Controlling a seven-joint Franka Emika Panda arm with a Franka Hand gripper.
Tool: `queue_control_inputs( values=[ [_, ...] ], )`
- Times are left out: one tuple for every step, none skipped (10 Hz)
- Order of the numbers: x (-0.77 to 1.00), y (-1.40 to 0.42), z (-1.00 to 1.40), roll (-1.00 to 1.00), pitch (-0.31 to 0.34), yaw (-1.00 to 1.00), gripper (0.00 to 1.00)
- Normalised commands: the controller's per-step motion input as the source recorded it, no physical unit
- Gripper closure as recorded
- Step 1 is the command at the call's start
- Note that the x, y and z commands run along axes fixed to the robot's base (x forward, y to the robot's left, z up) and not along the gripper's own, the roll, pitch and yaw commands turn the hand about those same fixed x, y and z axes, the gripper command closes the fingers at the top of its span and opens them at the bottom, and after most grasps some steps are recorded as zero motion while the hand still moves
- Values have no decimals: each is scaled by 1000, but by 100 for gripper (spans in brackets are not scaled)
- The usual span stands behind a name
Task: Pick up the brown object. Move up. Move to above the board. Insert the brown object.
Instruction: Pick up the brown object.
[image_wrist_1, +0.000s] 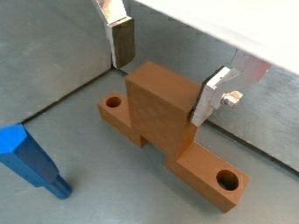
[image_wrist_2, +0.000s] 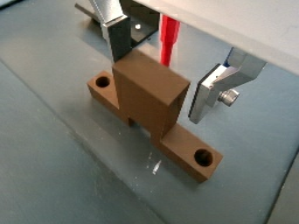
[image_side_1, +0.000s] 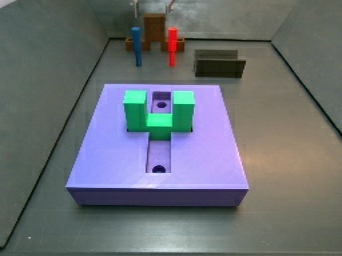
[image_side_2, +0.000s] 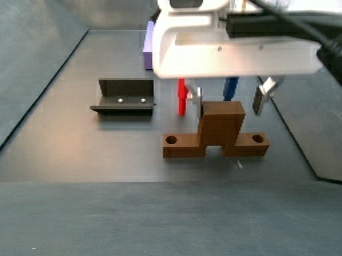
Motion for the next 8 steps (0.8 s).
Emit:
queue_control_inputs(
  values=[
    [0,157,-309,33,0,0,0],
    [0,114,-269,0,0,0,0],
    [0,34,-237,0,0,0,0],
    [0,0,-180,0,0,-9,0],
    [40,-37,-60,0,0,0,0],
    [37,-31,-60,0,0,0,0],
    [40,0,-114,0,0,0,0],
    [94,0,-137,0,0,11,0]
  ],
)
